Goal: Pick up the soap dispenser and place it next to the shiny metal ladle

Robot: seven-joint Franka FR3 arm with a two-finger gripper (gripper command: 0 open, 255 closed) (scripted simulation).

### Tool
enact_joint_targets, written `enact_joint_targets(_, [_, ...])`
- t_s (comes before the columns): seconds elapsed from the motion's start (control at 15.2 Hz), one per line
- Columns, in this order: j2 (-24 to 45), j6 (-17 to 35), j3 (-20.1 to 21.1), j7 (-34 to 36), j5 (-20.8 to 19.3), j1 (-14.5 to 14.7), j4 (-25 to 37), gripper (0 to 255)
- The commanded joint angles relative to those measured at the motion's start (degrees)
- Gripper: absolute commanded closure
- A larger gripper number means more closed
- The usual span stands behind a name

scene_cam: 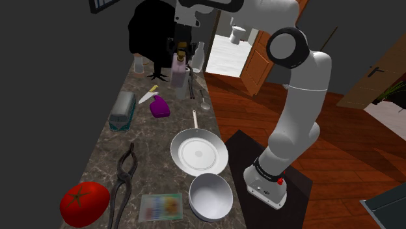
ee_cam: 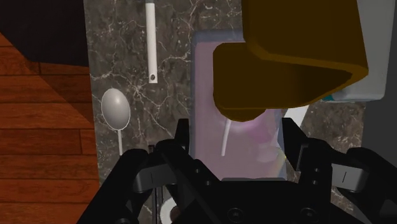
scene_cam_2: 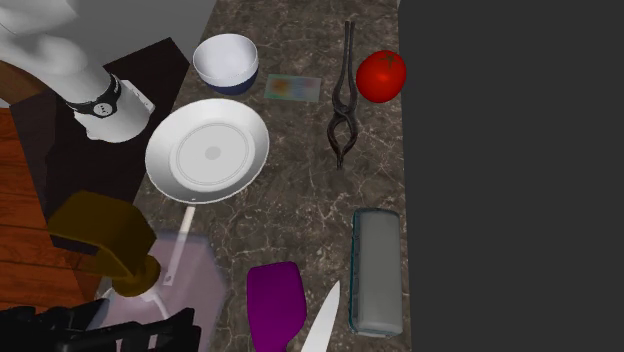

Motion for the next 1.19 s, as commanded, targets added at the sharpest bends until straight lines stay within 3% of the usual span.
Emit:
enact_joint_targets(0.0, [-0.18, 1.67, -0.02, -0.15, 0.04, -0.06, -1.79, 255])
enact_joint_targets(1.12, [0.37, 14.4, -0.37, -1.58, -0.12, -0.5, -14.11, 255])
